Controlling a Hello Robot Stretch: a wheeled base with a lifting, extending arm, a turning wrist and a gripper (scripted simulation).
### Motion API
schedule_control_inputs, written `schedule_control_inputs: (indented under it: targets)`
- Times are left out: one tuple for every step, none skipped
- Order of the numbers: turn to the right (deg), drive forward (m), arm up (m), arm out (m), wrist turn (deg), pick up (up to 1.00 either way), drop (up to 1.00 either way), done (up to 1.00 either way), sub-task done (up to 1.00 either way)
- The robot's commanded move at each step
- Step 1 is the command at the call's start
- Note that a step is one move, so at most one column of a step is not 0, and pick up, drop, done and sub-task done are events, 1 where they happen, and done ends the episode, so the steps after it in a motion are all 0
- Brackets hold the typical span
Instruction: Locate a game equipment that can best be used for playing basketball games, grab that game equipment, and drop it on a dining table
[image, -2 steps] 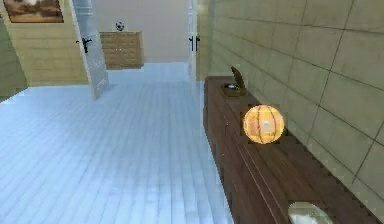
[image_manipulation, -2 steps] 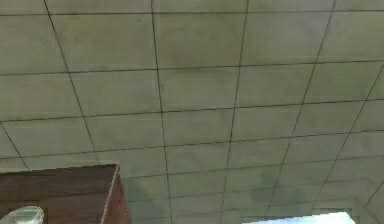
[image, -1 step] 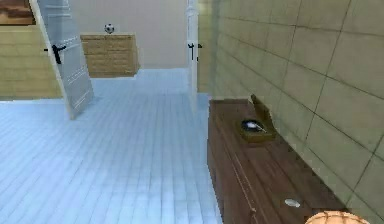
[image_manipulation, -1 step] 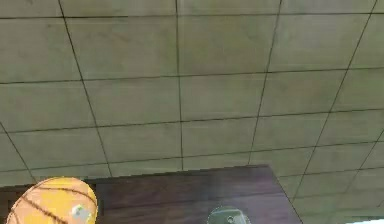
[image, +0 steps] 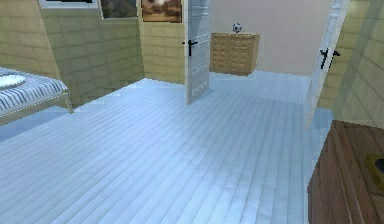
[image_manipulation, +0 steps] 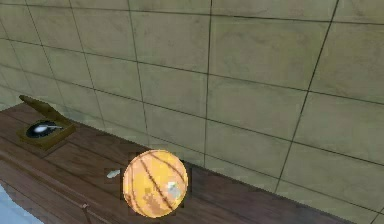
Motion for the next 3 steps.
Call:
schedule_control_inputs:
  targets:
    - [0.0,0.00,0.50,0.00,0.0,0.00,0.00,0.00,0.00]
    - [0.0,0.00,0.38,0.00,0.0,0.00,0.00,0.00,0.00]
    - [0.0,0.00,0.00,0.14,0.0,0.00,0.00,0.00,0.00]
